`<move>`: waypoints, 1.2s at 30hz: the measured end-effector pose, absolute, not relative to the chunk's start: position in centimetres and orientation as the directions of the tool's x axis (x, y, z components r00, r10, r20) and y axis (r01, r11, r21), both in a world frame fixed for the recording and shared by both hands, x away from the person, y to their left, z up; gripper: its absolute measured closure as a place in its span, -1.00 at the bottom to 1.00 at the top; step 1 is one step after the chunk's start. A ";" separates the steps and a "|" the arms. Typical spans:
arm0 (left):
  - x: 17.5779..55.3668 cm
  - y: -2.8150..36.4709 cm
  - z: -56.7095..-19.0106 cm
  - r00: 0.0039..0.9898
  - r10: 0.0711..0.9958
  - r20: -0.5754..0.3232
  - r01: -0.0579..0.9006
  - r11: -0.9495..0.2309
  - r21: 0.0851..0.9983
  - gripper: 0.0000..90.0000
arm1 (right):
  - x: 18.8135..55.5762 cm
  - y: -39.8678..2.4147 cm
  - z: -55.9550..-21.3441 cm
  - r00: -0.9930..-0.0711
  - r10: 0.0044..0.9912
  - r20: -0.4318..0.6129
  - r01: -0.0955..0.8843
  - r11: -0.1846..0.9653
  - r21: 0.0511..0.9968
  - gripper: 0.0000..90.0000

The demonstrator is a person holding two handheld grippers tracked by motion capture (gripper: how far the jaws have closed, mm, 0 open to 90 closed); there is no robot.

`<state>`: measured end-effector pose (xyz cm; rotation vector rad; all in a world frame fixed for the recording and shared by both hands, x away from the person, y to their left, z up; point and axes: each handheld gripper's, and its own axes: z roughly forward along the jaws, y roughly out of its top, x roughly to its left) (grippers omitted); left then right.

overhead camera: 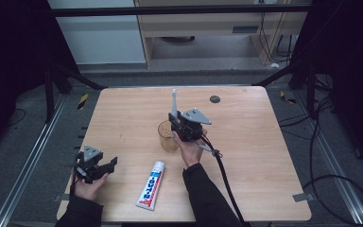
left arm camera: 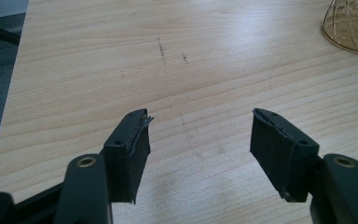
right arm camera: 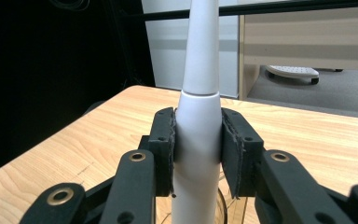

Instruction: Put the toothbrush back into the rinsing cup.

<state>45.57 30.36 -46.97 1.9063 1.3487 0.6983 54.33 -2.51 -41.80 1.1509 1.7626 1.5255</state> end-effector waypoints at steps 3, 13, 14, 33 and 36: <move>45.6 30.4 -47.0 0.316 0.948 0.036 0.577 -0.223 0.786 -0.18 | 54.3 -2.6 -42.3 -0.494 0.859 0.133 0.267 0.005 0.964 0.50; 45.6 30.3 -47.0 0.319 0.947 0.037 0.577 -0.225 0.785 -0.18 | 54.3 -2.7 -43.1 -0.500 0.858 0.117 0.293 0.041 0.955 0.50; 45.6 30.3 -47.0 0.319 0.947 0.037 0.577 -0.225 0.785 -0.18 | 54.3 -2.7 -43.2 -0.502 0.857 0.115 0.293 0.043 0.955 0.50; 45.6 30.3 -47.0 0.321 0.946 0.036 0.578 -0.226 0.784 -0.18 | 54.3 -2.9 -43.8 -0.511 0.853 0.108 0.308 0.065 0.949 0.48; 45.6 30.3 -47.0 0.321 0.946 0.036 0.578 -0.226 0.784 -0.18 | 54.2 -2.9 -43.8 -0.513 0.852 0.107 0.310 0.067 0.949 0.47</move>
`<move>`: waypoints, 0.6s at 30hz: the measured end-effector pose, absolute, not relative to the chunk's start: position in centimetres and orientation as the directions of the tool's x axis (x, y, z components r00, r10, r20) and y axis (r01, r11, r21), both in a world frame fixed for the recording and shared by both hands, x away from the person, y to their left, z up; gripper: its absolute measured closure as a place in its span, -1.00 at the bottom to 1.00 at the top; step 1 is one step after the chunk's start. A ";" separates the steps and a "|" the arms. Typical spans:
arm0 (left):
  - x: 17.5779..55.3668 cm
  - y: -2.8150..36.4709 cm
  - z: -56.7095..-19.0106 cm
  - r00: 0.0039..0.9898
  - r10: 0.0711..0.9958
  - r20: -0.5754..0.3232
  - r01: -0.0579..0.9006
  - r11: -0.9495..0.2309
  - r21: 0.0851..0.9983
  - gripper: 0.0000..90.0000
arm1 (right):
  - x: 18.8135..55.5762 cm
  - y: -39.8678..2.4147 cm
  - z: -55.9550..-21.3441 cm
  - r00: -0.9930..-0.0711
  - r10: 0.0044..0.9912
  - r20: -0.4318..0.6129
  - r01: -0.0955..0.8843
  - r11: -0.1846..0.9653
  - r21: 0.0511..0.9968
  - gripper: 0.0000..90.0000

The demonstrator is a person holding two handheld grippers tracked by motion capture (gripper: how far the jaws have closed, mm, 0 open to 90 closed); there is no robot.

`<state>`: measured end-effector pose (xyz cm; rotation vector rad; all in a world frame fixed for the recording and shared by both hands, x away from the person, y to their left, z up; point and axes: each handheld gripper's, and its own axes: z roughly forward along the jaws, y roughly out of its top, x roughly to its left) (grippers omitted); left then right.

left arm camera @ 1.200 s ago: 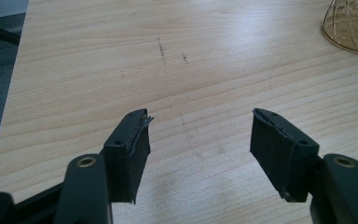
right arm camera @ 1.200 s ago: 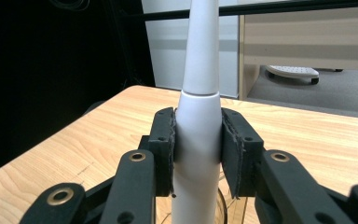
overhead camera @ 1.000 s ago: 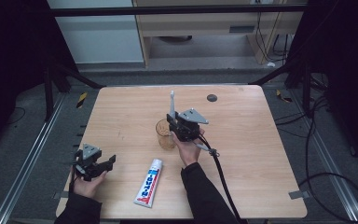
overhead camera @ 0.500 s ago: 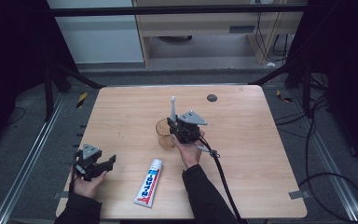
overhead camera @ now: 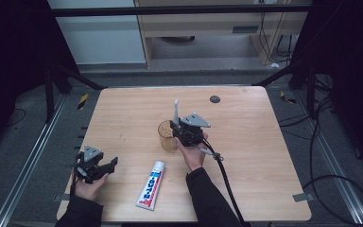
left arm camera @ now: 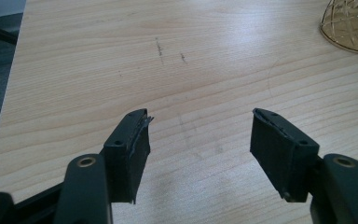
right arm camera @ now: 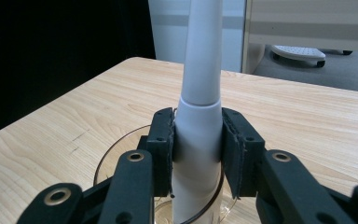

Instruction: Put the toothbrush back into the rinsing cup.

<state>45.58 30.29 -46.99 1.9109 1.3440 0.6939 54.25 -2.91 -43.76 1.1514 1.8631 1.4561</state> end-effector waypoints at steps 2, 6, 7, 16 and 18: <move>45.6 30.3 -47.0 0.321 0.946 0.035 0.577 -0.225 0.785 -0.18 | 54.2 -2.9 -43.7 -0.518 0.849 0.108 0.308 0.067 0.949 0.46; 45.6 30.3 -47.0 0.321 0.947 0.035 0.577 -0.225 0.785 -0.18 | 54.1 -2.9 -43.6 -0.524 0.845 0.103 0.304 0.072 0.950 0.43; 45.6 30.3 -47.0 0.321 0.946 0.036 0.578 -0.225 0.785 -0.18 | 54.1 -2.9 -43.6 -0.528 0.843 0.103 0.305 0.075 0.949 0.41; 45.6 30.3 -47.0 0.322 0.946 0.035 0.577 -0.225 0.785 -0.18 | 53.9 -2.8 -43.6 -0.539 0.838 0.091 0.303 0.092 0.948 0.36; 45.5 30.3 -46.9 0.321 0.946 0.035 0.576 -0.224 0.786 -0.18 | 53.9 -2.8 -43.6 -0.539 0.837 0.091 0.304 0.093 0.948 0.35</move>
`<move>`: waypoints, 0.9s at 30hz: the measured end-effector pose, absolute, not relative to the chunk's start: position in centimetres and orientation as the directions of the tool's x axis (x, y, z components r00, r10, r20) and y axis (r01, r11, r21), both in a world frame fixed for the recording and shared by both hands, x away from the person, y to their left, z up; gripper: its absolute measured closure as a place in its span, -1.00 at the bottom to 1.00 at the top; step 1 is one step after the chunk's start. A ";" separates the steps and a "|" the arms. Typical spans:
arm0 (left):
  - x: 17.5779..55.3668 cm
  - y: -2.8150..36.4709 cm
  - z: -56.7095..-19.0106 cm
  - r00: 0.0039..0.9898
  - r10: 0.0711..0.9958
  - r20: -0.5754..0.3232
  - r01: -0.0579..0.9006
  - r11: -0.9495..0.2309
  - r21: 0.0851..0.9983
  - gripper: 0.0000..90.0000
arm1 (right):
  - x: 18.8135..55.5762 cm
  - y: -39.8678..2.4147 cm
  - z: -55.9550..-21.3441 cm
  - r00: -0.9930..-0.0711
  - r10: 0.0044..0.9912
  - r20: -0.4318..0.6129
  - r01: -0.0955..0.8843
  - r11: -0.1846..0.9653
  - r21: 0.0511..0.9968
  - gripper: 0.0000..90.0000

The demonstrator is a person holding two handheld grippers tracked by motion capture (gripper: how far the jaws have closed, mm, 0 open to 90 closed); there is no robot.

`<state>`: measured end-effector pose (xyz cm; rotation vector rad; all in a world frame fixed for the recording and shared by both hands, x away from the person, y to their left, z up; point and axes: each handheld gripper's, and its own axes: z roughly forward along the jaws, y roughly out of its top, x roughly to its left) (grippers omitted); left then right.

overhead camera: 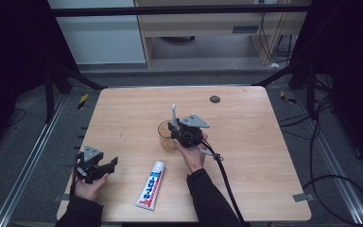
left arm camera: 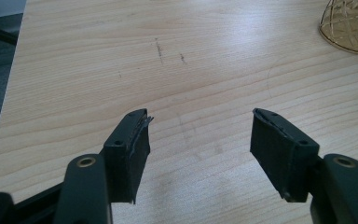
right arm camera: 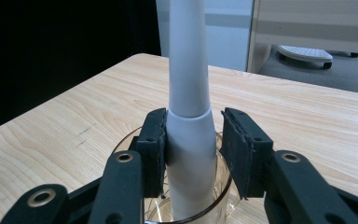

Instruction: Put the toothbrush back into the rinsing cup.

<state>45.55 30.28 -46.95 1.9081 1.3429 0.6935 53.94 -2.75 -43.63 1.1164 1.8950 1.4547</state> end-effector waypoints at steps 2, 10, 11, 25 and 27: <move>45.5 30.3 -46.9 0.322 0.946 0.035 0.576 -0.225 0.786 -0.18 | 54.0 -2.8 -43.6 -0.539 0.837 0.089 0.303 0.094 0.948 0.34; 45.5 30.3 -46.9 0.323 0.946 0.034 0.575 -0.225 0.786 -0.18 | 53.9 -2.7 -43.5 -0.544 0.834 0.090 0.300 0.093 0.950 0.13; 45.5 30.3 -46.9 0.323 0.946 0.034 0.575 -0.225 0.786 -0.18 | 53.9 -2.7 -43.5 -0.544 0.834 0.090 0.300 0.093 0.950 0.13; 45.5 30.2 -46.8 0.325 0.945 0.033 0.572 -0.224 0.789 -0.18 | 53.5 -2.4 -43.2 -0.563 0.822 0.082 0.301 0.112 0.947 -0.20; 45.4 30.2 -46.8 0.327 0.944 0.032 0.571 -0.224 0.789 -0.18 | 53.3 -2.4 -43.0 -0.573 0.816 0.074 0.301 0.125 0.945 -0.28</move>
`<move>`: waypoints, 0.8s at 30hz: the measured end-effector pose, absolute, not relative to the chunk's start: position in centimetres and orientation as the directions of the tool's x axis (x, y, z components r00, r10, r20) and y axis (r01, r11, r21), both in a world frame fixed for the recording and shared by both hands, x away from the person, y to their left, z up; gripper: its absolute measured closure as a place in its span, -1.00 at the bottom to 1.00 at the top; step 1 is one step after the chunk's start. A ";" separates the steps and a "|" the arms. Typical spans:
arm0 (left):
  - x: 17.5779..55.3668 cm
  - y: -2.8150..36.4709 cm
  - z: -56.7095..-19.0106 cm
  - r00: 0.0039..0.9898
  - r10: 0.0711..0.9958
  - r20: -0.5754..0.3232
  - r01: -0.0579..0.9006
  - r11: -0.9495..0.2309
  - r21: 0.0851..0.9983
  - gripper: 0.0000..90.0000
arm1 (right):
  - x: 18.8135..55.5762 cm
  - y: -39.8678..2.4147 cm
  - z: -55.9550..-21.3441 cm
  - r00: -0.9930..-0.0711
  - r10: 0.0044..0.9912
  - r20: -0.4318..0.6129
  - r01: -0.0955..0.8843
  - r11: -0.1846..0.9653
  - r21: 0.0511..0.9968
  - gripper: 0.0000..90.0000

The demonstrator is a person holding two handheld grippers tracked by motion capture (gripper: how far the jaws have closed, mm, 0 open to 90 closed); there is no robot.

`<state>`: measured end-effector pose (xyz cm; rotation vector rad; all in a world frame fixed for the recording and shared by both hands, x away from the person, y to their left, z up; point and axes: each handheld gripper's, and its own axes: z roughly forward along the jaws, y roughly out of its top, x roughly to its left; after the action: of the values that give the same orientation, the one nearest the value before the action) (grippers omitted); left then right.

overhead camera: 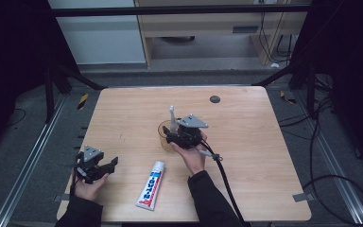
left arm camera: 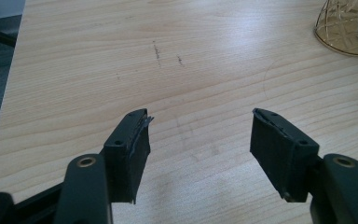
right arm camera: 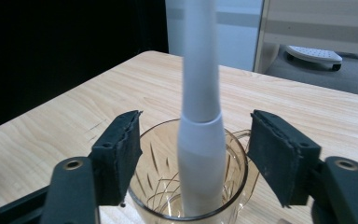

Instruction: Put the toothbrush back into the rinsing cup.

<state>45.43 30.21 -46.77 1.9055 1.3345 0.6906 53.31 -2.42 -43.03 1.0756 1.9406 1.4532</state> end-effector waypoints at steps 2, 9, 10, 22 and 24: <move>45.4 30.2 -46.7 0.328 0.944 0.029 0.570 -0.223 0.791 -0.17 | 53.2 -2.5 -42.9 -0.576 0.814 0.073 0.304 0.131 0.944 -0.31; 45.3 30.1 -46.5 0.337 0.941 0.033 0.565 -0.230 0.792 -0.08 | 52.0 -3.6 -41.8 -0.579 0.814 0.043 0.309 0.170 0.936 -0.45; 45.2 30.0 -46.5 0.337 0.941 0.033 0.565 -0.230 0.792 -0.06 | 51.7 -3.9 -41.7 -0.580 0.813 0.040 0.313 0.177 0.933 -0.47; 44.9 29.7 -46.2 0.351 0.936 0.017 0.562 -0.226 0.796 0.17 | 49.5 -8.8 -40.5 -0.579 0.815 0.027 0.334 0.208 0.919 -0.49; 44.8 29.6 -46.1 0.356 0.935 0.013 0.561 -0.225 0.796 0.20 | 49.3 -9.8 -40.3 -0.569 0.822 0.026 0.342 0.208 0.916 -0.49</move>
<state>44.84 29.58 -46.15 1.9031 1.3029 0.6624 49.26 -9.84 -40.28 1.0771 2.0145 1.3388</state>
